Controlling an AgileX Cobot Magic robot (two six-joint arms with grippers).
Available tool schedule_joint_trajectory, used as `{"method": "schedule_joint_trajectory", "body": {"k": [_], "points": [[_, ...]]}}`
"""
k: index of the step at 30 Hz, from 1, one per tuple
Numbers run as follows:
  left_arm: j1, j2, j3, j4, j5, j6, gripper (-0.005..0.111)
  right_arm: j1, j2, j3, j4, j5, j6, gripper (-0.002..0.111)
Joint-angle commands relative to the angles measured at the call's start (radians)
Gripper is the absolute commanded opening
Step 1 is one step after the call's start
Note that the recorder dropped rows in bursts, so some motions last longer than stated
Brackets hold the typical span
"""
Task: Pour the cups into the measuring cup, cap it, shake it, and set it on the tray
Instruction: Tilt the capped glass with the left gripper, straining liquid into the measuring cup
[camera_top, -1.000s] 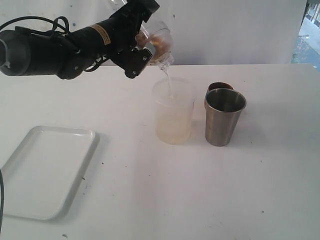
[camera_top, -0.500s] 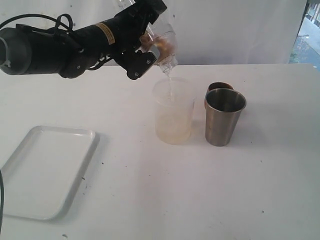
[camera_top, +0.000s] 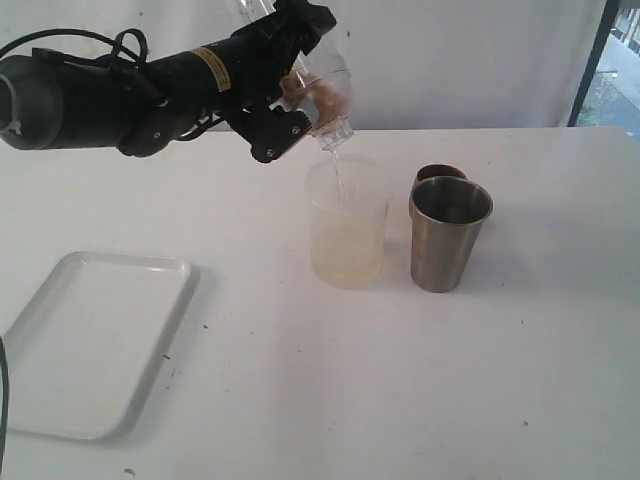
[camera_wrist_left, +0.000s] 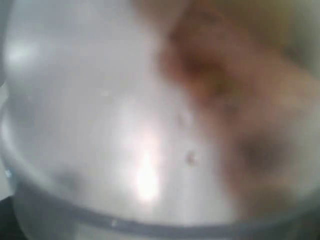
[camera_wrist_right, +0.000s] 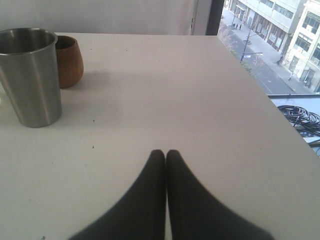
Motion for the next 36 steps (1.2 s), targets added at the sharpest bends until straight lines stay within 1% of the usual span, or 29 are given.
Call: {"method": "schedule_joint_trajectory", "body": {"k": [1,8,36], "points": [[-0.002,-0.024,-0.011,0.004,-0.025,0.004,0.0,-0.008,-0.006,0.006,-0.002,-0.004,0.0,0.0],[-0.002,-0.024,-0.011,0.038,0.005,0.022,0.0,-0.008,-0.006,0.006,-0.002,-0.004,0.0,0.0],[-0.002,-0.024,-0.011,0.068,0.005,0.039,0.0,-0.008,-0.006,0.006,-0.002,-0.004,0.0,0.0]]}}
